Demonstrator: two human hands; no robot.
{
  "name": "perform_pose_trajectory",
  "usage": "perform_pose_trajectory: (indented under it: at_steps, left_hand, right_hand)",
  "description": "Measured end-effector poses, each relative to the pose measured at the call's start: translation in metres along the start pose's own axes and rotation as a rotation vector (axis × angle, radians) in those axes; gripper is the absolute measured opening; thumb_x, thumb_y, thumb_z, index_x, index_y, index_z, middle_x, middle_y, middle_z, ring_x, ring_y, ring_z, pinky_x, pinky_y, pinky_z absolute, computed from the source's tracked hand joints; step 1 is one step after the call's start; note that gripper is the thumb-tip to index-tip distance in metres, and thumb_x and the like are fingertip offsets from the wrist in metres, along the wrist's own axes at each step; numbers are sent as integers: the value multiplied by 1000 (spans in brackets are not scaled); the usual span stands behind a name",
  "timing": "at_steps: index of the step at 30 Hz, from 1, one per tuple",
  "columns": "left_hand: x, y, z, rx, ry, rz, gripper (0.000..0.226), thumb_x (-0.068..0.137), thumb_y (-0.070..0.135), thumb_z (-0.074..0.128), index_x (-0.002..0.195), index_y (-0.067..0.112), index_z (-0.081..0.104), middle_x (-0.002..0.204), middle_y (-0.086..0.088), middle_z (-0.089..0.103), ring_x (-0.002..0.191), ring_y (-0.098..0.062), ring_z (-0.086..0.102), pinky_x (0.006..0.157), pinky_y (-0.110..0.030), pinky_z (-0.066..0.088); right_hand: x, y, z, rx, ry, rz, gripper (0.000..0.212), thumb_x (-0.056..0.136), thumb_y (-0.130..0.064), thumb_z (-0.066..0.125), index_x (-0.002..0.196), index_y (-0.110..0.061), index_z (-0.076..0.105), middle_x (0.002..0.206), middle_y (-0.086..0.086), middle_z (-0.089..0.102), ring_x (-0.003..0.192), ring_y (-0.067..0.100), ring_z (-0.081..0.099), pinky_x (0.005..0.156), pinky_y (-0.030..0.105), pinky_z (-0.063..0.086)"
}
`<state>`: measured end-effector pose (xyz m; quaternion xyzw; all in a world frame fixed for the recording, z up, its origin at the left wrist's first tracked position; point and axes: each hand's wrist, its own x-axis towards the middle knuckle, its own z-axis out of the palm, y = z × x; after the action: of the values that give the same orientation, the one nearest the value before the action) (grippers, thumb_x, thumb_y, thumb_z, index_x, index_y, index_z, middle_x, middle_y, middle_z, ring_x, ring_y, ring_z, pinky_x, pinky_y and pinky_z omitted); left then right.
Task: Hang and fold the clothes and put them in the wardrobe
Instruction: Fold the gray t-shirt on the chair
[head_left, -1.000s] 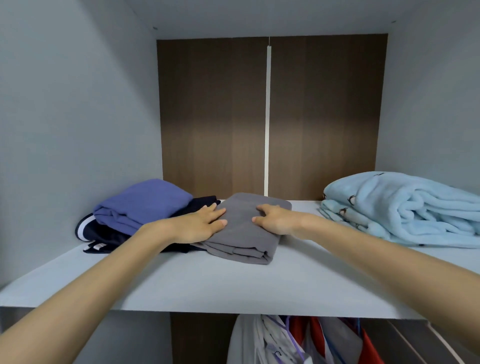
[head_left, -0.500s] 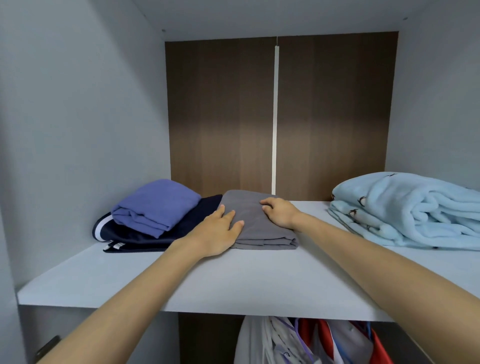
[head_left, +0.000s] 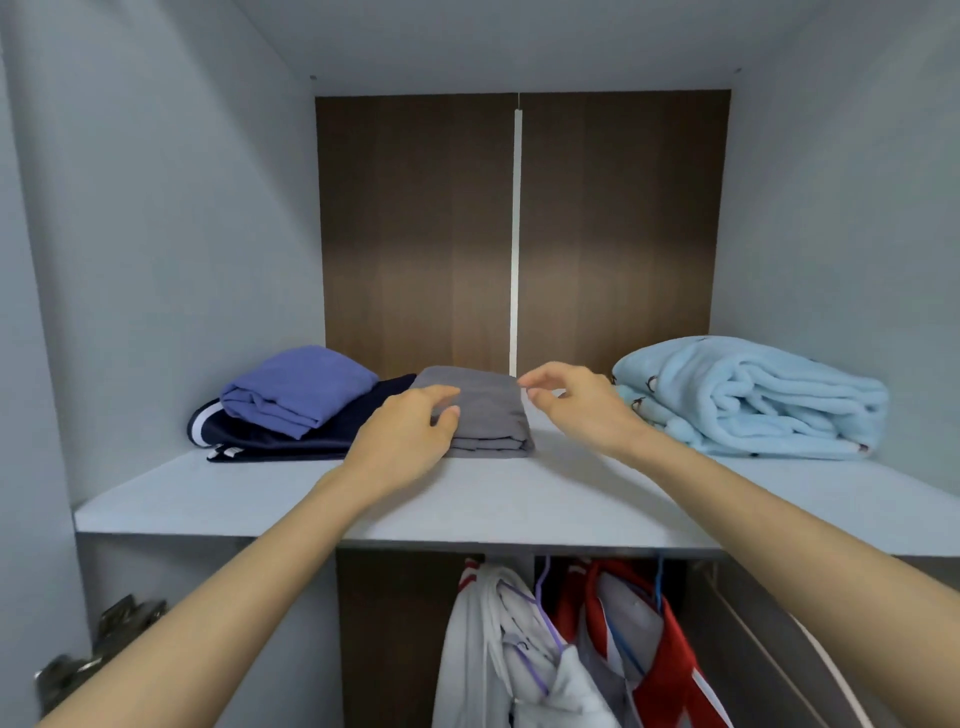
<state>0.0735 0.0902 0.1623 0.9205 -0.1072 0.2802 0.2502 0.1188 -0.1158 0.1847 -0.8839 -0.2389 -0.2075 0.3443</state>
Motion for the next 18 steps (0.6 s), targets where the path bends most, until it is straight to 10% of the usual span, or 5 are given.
perform_pose_trajectory:
  at_steps: [4, 18]
  left_hand:
    - [-39, 33, -9, -104, 80, 25, 36, 99, 28, 46, 134, 24, 53, 133, 7, 57, 119, -12, 54, 98, -29, 43]
    - [-181, 109, -23, -362, 137, -40, 26, 97, 30, 48, 119, 41, 54, 112, 20, 62, 98, 12, 54, 72, -3, 40]
  right_hand:
    - [-48, -7, -18, 152, 76, -12, 17, 95, -22, 54, 104, -28, 67, 107, -13, 66, 99, 4, 57, 91, 28, 44]
    - [-222, -31, -35, 469, 87, 58, 19, 95, -13, 54, 104, -27, 64, 102, -7, 69, 76, 4, 63, 71, 18, 51]
